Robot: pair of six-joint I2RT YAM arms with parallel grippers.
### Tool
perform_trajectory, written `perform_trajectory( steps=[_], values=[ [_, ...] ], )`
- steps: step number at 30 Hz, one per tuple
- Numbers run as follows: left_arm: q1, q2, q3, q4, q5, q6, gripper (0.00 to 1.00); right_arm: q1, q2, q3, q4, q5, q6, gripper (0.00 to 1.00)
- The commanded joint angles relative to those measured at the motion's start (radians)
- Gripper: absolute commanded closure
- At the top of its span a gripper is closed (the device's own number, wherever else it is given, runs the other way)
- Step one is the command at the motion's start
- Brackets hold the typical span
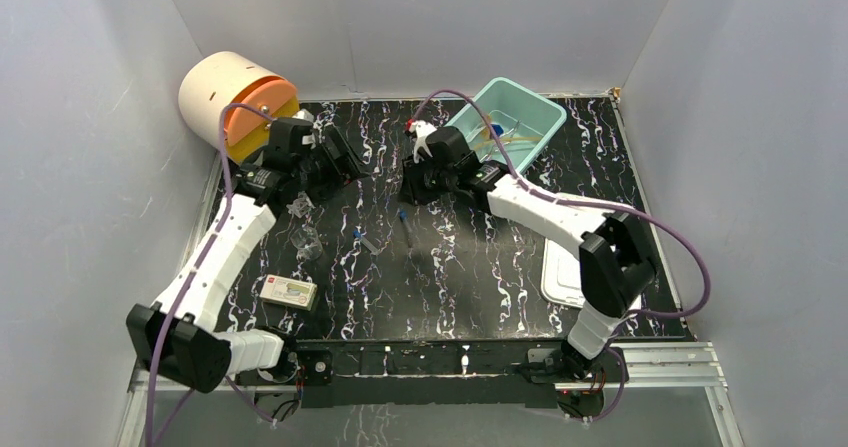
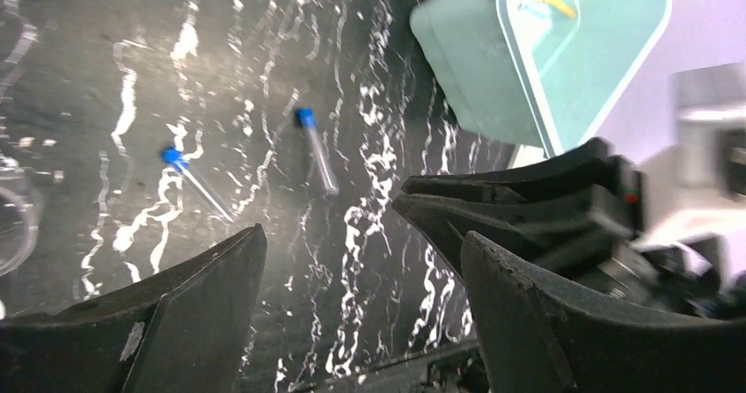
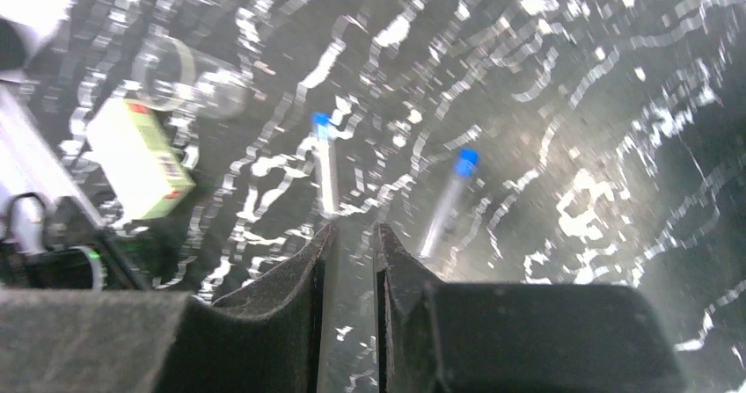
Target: Organize the chemistry lab equipment
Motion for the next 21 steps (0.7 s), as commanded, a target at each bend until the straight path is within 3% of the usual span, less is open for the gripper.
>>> perform_trajectory(
  steps=[1,6,11,18,21],
  values=[
    [0.005,0.041,0.008,0.073,0.226,0.031,0.19,0.009,-0.086,-0.010,0.171,-0.105,0.034,0.71],
    [0.005,0.046,0.014,0.011,0.116,0.017,0.19,0.013,-0.052,0.011,0.087,-0.020,0.030,0.68],
    [0.024,0.038,0.029,-0.138,-0.118,-0.035,0.17,0.015,0.038,0.029,-0.064,0.159,0.064,0.51],
    [0.049,0.014,0.007,-0.135,-0.129,-0.025,0.18,0.048,0.206,0.152,-0.232,0.220,0.115,0.38],
    [0.054,0.013,0.005,-0.140,-0.130,-0.020,0.18,0.077,0.279,0.232,-0.288,0.218,0.128,0.36]
  ],
)
